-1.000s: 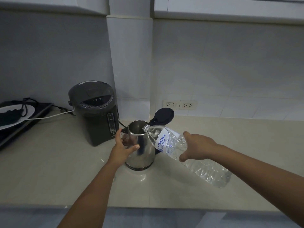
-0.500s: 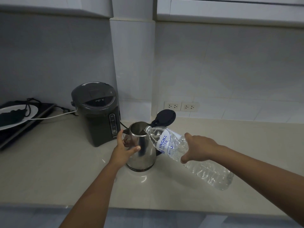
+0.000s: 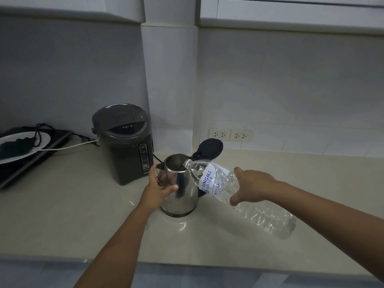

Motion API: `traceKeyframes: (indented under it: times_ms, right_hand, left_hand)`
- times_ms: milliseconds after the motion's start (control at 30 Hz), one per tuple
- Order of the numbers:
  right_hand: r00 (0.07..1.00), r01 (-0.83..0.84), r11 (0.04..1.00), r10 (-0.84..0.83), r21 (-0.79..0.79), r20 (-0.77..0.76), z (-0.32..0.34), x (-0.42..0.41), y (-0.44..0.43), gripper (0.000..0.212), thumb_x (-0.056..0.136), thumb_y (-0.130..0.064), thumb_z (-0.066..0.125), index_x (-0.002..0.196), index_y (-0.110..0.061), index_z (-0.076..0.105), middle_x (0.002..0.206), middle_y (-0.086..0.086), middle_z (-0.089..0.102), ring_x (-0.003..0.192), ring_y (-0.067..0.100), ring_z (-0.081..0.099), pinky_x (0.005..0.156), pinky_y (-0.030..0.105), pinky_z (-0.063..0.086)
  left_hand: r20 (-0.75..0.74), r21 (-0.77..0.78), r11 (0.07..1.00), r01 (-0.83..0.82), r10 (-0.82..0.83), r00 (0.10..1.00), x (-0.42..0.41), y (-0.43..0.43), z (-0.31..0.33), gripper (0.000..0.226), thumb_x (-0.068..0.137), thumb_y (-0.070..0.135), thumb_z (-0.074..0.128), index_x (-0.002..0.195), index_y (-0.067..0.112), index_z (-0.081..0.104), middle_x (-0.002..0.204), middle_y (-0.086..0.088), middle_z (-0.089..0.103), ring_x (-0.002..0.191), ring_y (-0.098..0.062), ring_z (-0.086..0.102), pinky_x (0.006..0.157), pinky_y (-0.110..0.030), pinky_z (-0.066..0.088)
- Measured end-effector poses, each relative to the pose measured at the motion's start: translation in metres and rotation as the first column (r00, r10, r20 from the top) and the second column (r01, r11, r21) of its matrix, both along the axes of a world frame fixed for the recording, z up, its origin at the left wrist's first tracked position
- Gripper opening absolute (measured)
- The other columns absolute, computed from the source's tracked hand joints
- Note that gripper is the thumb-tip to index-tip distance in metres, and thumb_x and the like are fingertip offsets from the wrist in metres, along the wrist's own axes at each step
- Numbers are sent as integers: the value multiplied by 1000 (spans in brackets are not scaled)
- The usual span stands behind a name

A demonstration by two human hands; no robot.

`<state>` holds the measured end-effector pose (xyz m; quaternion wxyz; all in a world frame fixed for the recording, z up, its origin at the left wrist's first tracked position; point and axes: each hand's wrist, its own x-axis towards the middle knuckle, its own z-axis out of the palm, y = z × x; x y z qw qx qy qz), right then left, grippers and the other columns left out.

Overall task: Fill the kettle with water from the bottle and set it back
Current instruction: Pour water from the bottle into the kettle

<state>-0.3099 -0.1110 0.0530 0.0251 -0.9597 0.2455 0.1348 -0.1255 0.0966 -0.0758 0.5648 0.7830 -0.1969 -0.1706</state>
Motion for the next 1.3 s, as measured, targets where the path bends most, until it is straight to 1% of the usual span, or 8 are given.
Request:
traceKeyframes:
  times_ms: [100, 200, 333, 467, 600, 767, 933, 1300]
  right_hand:
    - [1000, -7, 1000, 7, -5, -6, 2, 1, -1, 74, 63, -58, 74, 113, -18, 36, 81, -5, 50, 80, 21, 56, 55, 30, 38]
    - [1000, -16, 1000, 16, -24, -9, 3, 2, -2, 76, 64, -59, 74, 115, -18, 36, 81, -6, 50, 79, 21, 56, 56, 30, 38]
    - [1000, -21, 999, 20, -33, -14, 3, 2, -2, 77, 63, -60, 73, 117, -18, 36, 81, -6, 50, 79, 21, 56, 55, 29, 37]
    - [1000, -21, 999, 20, -35, -20, 3, 3, -2, 76, 63, -60, 74, 114, -17, 37, 80, -6, 49, 78, 21, 55, 55, 30, 38]
    - [1000, -19, 999, 19, -29, -21, 3, 3, -2, 78, 63, -60, 74, 117, -17, 37, 80, -6, 50, 78, 20, 55, 56, 30, 38]
    - [1000, -19, 999, 18, -37, -25, 2, 3, -1, 80, 64, -60, 74, 119, -17, 36, 80, -6, 50, 80, 21, 56, 57, 31, 40]
    - [999, -20, 999, 19, -35, -31, 2, 4, -2, 79, 63, -60, 74, 119, -17, 37, 81, -5, 50, 79, 20, 56, 58, 31, 41]
    - [999, -10, 999, 8, -41, -39, 5, 5, -1, 79, 63, -60, 74, 118, -17, 36, 82, -4, 52, 77, 20, 56, 58, 31, 41]
  left_hand:
    - [3, 1, 1000, -1, 1, 1000, -1, 0, 0, 110, 78, 23, 79, 152, 36, -2, 148, -9, 44, 132, -26, 47, 97, -30, 36]
    - [17, -4, 1000, 0, 0, 1000, -4, -1, -1, 112, 79, 24, 78, 152, 36, -6, 151, -7, 41, 135, -25, 45, 102, -32, 35]
    - [22, -17, 1000, -12, 12, 1000, -8, -2, -2, 113, 82, 22, 76, 152, 35, -11, 152, -3, 38, 136, -20, 42, 100, -25, 31]
    - [23, 3, 1000, -10, 10, 1000, -5, -3, -5, 115, 81, 27, 76, 151, 35, -15, 151, 1, 38, 136, -18, 42, 104, -26, 32]
    - [11, 63, 998, -1, 0, 1000, -1, -4, -12, 109, 80, 39, 75, 155, 28, -4, 142, 1, 49, 130, -20, 49, 106, -35, 39]
    - [47, 83, 996, -10, 6, 999, 3, -4, -17, 96, 80, 40, 74, 153, 27, 14, 131, 3, 55, 122, -16, 52, 100, -32, 42]
    - [62, 75, 997, -14, 10, 998, 5, -4, -21, 86, 79, 40, 75, 148, 29, 24, 127, 3, 58, 119, -16, 54, 97, -30, 43]
    - [84, 100, 995, -17, 8, 996, 5, -3, -20, 86, 80, 44, 73, 149, 25, 26, 129, 1, 57, 120, -18, 53, 97, -30, 42]
